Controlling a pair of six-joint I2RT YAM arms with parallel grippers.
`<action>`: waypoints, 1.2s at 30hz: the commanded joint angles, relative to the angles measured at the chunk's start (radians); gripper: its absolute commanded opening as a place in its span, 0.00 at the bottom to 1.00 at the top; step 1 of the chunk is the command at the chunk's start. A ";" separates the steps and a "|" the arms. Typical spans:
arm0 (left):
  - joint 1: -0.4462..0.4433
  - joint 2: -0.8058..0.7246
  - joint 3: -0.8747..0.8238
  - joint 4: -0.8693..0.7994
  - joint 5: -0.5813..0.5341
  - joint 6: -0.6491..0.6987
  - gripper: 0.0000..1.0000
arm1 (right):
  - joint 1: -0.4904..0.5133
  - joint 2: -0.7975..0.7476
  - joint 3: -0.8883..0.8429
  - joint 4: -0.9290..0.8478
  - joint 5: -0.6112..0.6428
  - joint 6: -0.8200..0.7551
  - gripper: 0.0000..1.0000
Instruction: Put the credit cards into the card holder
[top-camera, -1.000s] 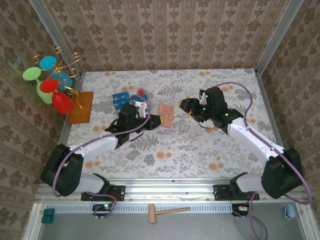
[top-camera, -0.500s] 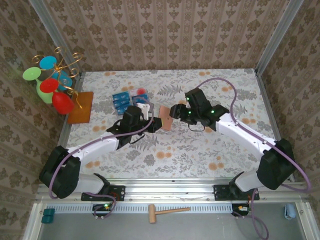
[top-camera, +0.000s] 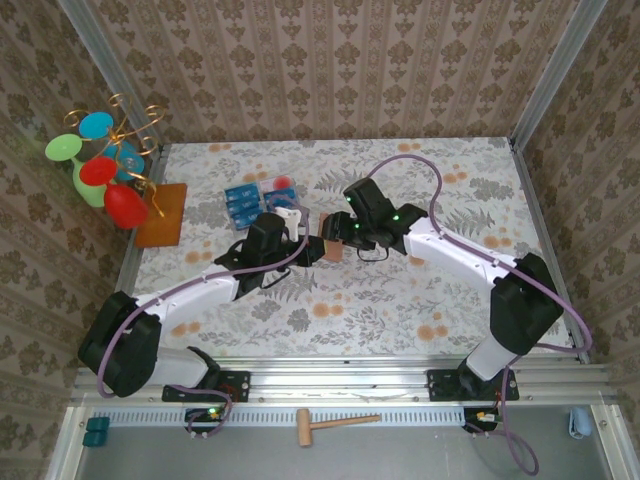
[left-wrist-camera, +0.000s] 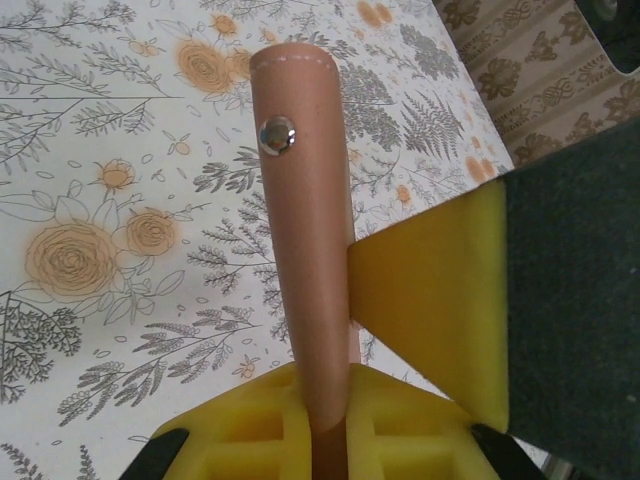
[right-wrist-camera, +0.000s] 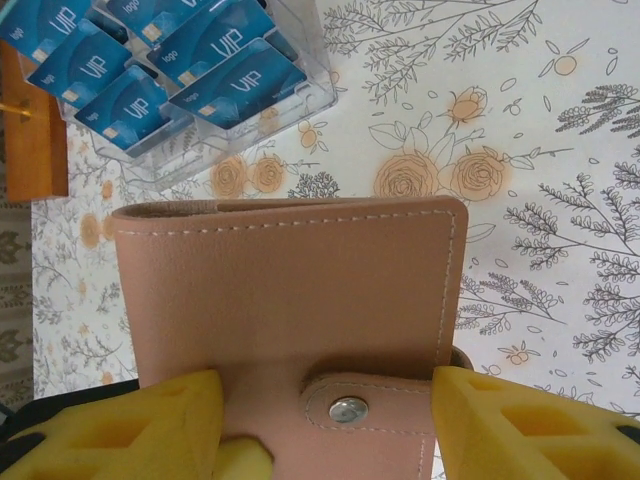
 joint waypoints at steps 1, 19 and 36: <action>-0.007 -0.037 0.037 0.009 -0.008 0.026 0.00 | 0.012 0.025 0.012 -0.029 0.033 -0.010 0.56; -0.009 -0.040 0.049 -0.003 -0.030 0.039 0.00 | -0.010 0.016 -0.110 0.003 0.058 -0.005 0.19; -0.008 -0.030 0.047 -0.002 -0.031 0.038 0.00 | -0.081 -0.107 -0.243 0.081 0.002 0.008 0.29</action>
